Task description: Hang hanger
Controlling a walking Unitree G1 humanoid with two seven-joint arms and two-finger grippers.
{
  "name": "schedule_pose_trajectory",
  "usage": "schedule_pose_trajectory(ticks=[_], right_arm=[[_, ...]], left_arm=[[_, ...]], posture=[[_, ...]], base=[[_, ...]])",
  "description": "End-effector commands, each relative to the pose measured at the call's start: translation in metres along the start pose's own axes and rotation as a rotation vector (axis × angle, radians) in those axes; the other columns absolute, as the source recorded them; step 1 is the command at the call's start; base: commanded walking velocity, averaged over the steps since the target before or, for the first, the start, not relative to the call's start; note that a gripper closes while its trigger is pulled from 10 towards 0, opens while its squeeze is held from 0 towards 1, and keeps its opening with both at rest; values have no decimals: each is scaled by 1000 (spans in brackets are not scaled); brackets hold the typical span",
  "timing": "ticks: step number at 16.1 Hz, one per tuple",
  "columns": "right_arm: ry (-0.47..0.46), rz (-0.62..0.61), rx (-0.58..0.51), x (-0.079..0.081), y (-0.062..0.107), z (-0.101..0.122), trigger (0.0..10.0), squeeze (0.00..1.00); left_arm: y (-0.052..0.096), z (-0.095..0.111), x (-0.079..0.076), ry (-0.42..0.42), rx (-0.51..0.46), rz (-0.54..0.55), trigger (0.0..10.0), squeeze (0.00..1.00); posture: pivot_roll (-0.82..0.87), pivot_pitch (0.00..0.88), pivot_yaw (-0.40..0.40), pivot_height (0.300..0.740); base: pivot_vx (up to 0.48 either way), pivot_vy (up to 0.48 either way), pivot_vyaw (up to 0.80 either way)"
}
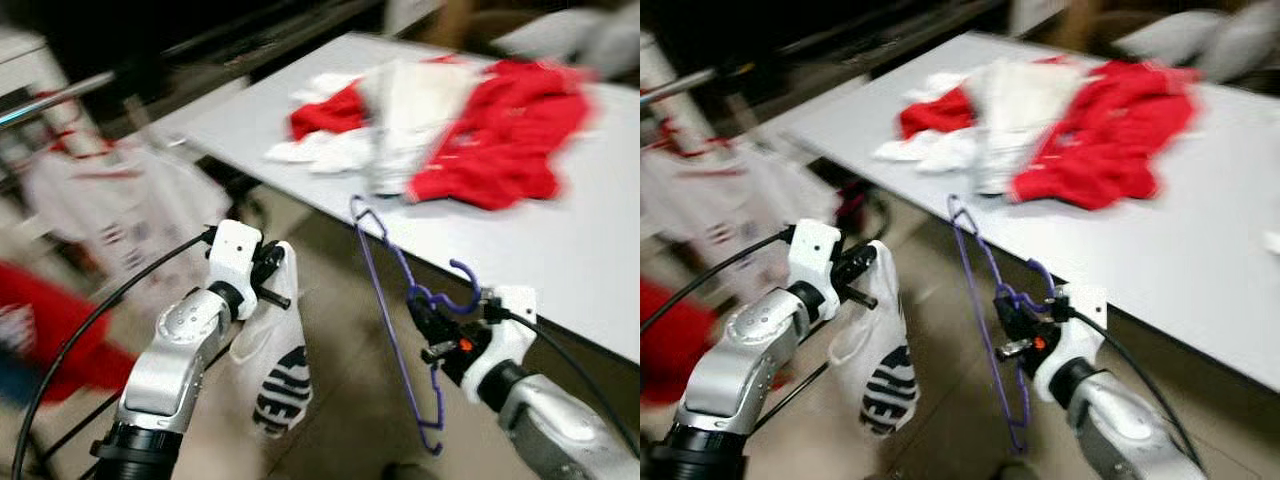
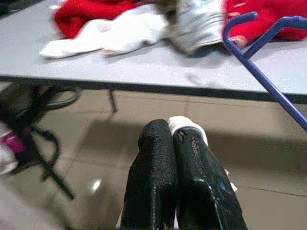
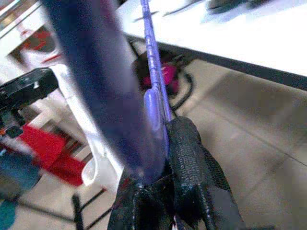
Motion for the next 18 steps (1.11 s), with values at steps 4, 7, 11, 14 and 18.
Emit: schedule_pose_trajectory(ticks=[4,7,11,14,18], right_arm=[[-5,-67,31,-12,15,-6,10000,0],[-26,-98,34,-16,10,-9,10000,0],[-15,-110,9,-24,6,1,10000,0],[-15,-109,-2,-28,-3,3,10000,0],[54,-64,-59,-28,-10,22,10000,0]], left_arm=[[4,-2,6,6,-14,38,10000,0],[5,0,8,3,-20,49,10000,0],[0,7,4,-82,-47,40,10000,0],[-4,11,6,-61,-65,57,10000,0],[-6,25,9,-39,-114,43,10000,0]], posture=[[-82,33,99,740],[-69,29,77,740],[-69,3,60,740],[-47,0,38,740],[-59,0,45,740]], base=[[0,288,-800],[0,332,-800],[0,158,-800],[0,-244,-669],[0,0,0]])
Point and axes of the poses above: a point about 5 cm out from each wrist's last joint towards the gripper, its own y axis pointing back from the gripper into the wrist, its own z axis along the axis of the wrist's last joint, x = y × z, the point moved 5 cm from there along -y, pointing out of the wrist towards the gripper, and after that the axes turned 4 degrees about y, right-handed, at the moved point
